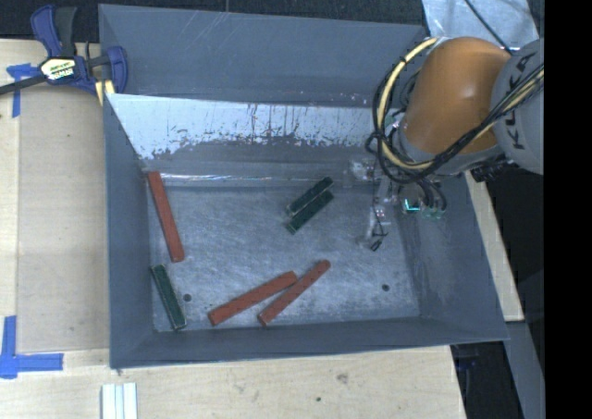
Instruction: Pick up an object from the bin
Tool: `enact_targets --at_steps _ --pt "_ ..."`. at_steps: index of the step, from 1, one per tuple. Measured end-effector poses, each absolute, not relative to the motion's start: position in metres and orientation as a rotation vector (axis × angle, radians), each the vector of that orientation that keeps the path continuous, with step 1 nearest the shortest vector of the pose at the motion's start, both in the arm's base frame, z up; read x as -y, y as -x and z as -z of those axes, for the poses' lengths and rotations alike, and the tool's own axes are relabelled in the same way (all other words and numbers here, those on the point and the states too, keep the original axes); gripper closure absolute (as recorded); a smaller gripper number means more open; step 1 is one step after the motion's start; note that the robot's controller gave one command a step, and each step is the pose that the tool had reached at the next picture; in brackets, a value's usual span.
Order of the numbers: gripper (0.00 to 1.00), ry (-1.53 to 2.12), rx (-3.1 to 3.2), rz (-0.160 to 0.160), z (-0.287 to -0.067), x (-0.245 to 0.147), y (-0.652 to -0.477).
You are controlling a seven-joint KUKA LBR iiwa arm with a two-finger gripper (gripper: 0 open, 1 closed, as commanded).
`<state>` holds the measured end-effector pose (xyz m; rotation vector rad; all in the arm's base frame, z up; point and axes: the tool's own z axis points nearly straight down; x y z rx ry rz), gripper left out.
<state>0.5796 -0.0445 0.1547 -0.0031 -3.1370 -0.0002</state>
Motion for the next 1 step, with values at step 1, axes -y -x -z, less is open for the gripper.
enact_targets --at_steps 1 --pt "0.0 0.012 3.139 0.0 -0.0685 0.017 -0.5772"
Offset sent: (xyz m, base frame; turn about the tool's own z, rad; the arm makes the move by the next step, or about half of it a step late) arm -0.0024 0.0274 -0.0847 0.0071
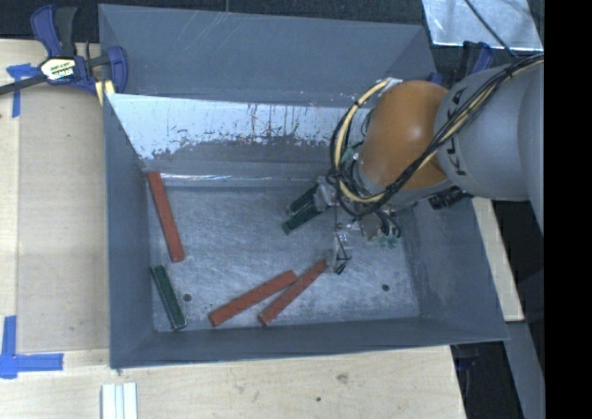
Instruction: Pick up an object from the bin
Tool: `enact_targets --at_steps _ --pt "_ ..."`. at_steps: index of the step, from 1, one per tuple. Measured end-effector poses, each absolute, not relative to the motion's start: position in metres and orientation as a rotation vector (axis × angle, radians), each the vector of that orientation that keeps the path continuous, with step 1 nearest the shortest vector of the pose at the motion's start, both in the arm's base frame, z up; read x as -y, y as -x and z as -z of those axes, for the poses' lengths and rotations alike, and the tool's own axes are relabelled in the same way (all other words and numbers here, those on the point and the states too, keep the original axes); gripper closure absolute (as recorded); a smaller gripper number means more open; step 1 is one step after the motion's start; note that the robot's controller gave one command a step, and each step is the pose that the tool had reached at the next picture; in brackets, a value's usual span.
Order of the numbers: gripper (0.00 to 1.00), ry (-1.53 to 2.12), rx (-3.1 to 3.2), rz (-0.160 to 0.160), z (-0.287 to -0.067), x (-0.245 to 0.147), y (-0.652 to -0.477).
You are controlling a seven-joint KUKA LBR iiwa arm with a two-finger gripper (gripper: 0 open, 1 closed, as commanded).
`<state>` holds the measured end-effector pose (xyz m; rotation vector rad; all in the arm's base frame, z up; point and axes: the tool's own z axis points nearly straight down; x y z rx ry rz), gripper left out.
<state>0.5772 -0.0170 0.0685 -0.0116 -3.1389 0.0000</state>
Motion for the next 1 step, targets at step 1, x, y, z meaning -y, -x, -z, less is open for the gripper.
enact_targets --at_steps 1 --pt "0.0 0.031 3.139 0.001 -0.073 -0.0084 -0.5065"
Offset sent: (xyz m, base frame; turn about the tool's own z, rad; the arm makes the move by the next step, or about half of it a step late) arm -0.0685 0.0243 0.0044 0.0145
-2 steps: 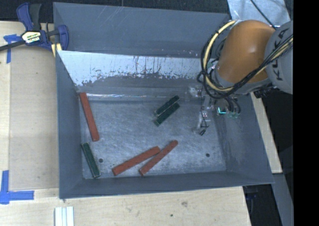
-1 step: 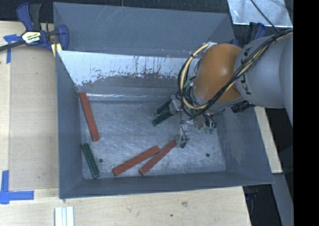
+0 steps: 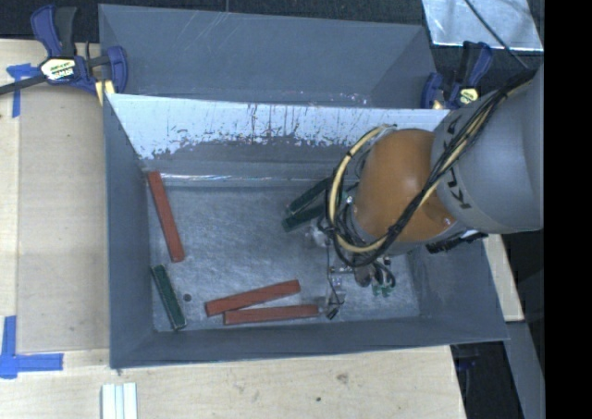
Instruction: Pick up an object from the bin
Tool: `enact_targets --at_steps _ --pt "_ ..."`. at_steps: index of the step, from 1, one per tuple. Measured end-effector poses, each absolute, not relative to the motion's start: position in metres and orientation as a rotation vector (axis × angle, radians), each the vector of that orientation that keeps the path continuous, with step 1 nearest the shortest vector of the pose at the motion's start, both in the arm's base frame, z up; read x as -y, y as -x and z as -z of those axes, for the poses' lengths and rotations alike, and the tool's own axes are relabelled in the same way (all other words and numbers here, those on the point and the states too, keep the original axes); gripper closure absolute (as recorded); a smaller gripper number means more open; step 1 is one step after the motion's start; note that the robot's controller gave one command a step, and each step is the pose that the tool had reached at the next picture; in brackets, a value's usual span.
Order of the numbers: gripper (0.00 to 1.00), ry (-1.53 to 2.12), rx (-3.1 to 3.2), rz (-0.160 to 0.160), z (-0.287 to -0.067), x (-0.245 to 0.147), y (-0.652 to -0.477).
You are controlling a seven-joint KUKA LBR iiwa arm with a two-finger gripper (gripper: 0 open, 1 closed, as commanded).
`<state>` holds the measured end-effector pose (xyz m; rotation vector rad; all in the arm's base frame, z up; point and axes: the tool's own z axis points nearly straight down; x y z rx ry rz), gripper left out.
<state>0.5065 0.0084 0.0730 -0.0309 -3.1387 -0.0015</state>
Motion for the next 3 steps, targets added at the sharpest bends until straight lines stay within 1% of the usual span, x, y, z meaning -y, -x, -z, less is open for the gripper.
enact_targets --at_steps 1,2,3 --pt "0.0 0.222 3.135 0.003 -0.071 -0.071 -0.488" --pt "1.0 0.224 3.135 0.001 -0.072 -0.069 -0.489" --pt "1.0 0.303 3.134 0.003 -0.072 -0.13 -0.51"
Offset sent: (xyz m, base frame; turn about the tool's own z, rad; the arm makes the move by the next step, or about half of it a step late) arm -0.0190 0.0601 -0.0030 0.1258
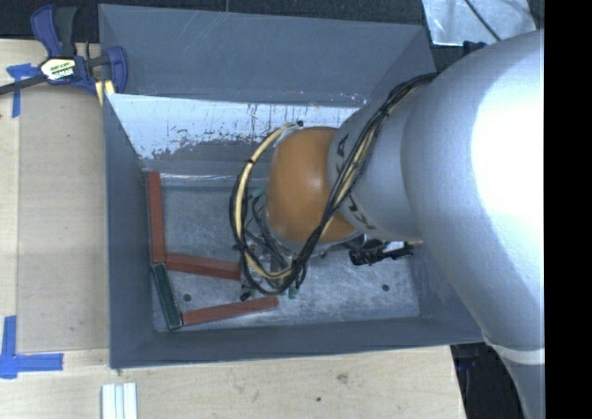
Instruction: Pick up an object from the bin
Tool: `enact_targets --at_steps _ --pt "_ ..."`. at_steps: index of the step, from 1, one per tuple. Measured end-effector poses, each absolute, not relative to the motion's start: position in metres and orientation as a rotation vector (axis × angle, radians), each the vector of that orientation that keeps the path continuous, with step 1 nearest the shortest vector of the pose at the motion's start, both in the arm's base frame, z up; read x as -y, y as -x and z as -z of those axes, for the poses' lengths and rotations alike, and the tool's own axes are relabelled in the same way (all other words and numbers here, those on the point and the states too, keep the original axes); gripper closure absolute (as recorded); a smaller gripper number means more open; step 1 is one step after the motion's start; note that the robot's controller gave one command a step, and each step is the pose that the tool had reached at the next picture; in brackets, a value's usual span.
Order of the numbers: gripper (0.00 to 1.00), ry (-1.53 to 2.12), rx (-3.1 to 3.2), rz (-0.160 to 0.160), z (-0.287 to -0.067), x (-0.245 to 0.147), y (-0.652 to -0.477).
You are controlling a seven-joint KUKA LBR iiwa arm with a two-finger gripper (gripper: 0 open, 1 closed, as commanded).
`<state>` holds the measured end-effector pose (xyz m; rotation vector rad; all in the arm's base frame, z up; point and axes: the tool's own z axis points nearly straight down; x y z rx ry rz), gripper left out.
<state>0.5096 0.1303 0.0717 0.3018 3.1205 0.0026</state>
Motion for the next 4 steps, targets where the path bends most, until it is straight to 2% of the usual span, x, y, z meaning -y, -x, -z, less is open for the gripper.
enact_targets --at_steps 1,2,3,4 --pt "1.0 -0.283 -3.117 -0.004 -0.213 -0.112 -0.527" --pt "0.0 -0.281 -3.127 0.0 -0.208 -0.112 -0.525" --pt "0.0 -0.175 -3.142 0.002 -0.077 -0.138 -0.507" --pt "1.0 -0.175 -3.134 -0.001 -0.082 -0.138 -0.51"
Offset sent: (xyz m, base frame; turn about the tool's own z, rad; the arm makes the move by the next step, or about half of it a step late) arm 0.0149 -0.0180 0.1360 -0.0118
